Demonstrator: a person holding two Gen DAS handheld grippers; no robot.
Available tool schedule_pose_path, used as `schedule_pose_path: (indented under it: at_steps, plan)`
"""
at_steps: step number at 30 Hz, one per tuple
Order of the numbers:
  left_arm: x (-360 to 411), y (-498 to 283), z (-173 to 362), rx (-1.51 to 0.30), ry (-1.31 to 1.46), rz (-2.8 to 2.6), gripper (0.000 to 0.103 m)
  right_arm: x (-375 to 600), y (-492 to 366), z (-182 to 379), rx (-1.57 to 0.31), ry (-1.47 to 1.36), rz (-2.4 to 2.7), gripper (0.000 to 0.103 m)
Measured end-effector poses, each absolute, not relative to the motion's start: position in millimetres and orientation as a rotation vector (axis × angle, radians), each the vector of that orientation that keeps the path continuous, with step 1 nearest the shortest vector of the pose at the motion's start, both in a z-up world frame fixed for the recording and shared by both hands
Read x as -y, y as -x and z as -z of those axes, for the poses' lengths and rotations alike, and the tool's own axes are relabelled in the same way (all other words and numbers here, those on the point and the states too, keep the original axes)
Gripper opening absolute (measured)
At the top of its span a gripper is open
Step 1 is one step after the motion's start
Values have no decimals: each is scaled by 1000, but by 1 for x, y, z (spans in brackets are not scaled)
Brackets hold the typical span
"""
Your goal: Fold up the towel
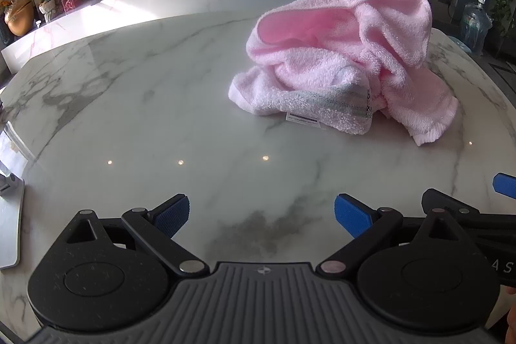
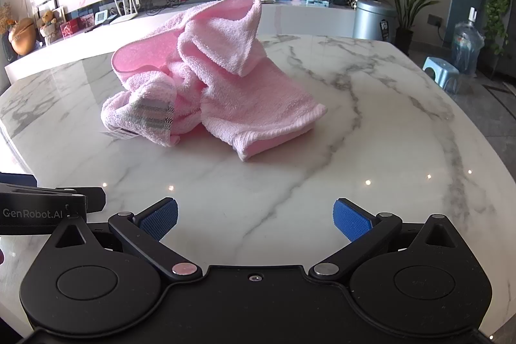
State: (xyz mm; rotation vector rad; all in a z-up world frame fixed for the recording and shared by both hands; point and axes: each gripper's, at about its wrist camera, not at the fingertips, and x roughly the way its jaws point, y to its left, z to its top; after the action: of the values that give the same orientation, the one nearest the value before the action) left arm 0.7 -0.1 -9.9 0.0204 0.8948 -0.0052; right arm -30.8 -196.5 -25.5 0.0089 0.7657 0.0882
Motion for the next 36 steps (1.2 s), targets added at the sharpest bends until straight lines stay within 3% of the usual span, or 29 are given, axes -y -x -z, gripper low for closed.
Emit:
schedule_pose_path:
  at_steps: [16, 25, 27, 33, 36]
  plan:
    - [1, -2, 12, -886, -33, 24, 98, 194, 38, 25, -769, 10, -90, 102]
    - [4, -5, 9, -860, -47, 81, 98, 199, 18, 16, -767, 45, -111, 93]
    - [7, -7, 7, -843, -73, 98, 97, 199, 13, 15, -768, 53, -124, 86]
    - [19, -20, 7, -797, -169, 156, 88, 200, 0, 14, -770, 78, -163, 77]
    - [23, -25, 7, -779, -187, 187, 74, 200, -7, 13, -771, 90, -183, 76]
